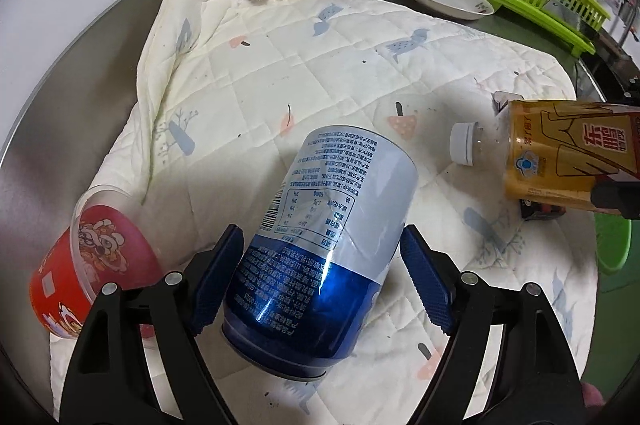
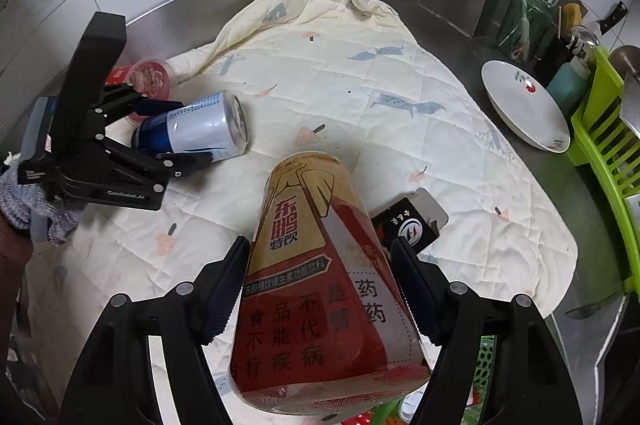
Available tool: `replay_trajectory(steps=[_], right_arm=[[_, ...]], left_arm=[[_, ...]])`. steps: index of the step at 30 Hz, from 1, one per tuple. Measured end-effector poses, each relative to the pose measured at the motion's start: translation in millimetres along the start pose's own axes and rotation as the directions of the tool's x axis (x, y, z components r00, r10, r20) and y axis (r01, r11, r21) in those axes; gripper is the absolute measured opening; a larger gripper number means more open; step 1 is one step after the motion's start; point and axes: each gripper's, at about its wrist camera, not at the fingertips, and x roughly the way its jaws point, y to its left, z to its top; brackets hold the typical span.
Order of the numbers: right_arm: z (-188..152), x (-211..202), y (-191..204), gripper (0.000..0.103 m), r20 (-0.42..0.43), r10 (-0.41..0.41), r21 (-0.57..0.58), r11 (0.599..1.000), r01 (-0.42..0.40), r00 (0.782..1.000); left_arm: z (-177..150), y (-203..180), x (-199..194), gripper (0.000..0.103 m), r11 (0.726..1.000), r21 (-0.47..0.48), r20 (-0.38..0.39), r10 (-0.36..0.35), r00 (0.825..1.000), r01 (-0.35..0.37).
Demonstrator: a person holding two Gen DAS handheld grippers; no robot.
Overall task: Collect trash
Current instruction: 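Lift the bottle and blue can and carry them toward the green basket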
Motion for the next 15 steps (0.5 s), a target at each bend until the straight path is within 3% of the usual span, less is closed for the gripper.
replay_trajectory(steps=[15], right_arm=[[-29,-43,-11,0.069,0.098,0.02,0.073,0.997,-0.027,0.995]], left_arm=[[-10,-9,-34,0.076,0.998,-0.056,0.058,0.002,0.998,0.001]])
